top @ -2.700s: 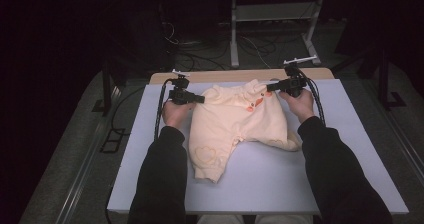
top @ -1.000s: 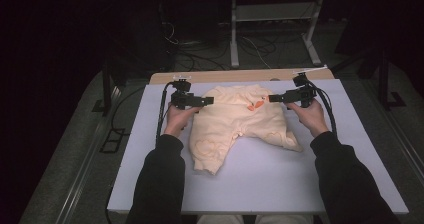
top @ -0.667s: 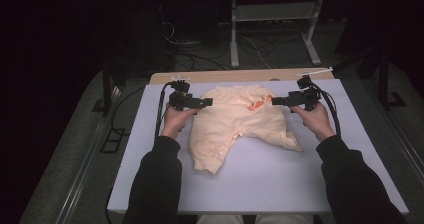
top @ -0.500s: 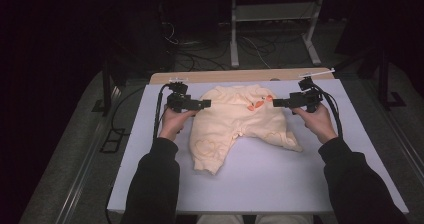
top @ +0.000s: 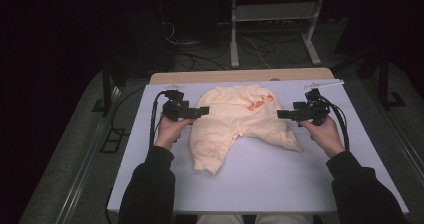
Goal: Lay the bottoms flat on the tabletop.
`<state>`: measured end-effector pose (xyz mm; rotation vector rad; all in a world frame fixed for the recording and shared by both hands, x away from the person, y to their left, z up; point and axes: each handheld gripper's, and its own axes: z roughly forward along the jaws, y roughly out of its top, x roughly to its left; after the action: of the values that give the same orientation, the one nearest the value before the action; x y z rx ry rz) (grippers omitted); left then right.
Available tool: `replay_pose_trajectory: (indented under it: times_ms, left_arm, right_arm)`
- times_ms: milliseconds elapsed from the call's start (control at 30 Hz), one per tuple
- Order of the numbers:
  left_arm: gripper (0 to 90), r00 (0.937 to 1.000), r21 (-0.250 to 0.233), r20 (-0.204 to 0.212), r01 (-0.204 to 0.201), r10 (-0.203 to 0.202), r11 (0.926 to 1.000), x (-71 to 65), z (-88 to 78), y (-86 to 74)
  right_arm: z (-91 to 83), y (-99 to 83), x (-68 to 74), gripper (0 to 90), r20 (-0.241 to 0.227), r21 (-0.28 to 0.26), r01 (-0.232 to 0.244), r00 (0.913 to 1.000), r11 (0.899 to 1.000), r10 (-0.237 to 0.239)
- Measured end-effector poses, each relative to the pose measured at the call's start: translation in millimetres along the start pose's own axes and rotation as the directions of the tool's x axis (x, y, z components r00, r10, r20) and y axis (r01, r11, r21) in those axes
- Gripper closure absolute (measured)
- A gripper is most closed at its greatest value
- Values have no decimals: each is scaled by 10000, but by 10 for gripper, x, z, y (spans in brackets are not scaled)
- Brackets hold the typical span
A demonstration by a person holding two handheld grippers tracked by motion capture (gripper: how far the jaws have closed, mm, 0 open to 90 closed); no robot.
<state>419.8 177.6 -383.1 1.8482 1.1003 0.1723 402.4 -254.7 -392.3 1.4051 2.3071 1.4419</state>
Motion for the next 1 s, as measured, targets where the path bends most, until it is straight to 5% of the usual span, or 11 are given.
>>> replay_pose_trajectory:
  times_ms: [333, 1000]
  left_arm:
    - [0, 9996, -82, 142, -256, 258, 9996, -200, -140, -46]
    - [0, 9973, 130, 568, -471, 463, 9988, -372, -177, -390]
  right_arm:
    - [-221, -201, 144, 0, -169, -230, 153, 9997, 9996, -157]
    - [-302, -495, 207, 0, -48, 201, 329, 9995, 9993, -328]
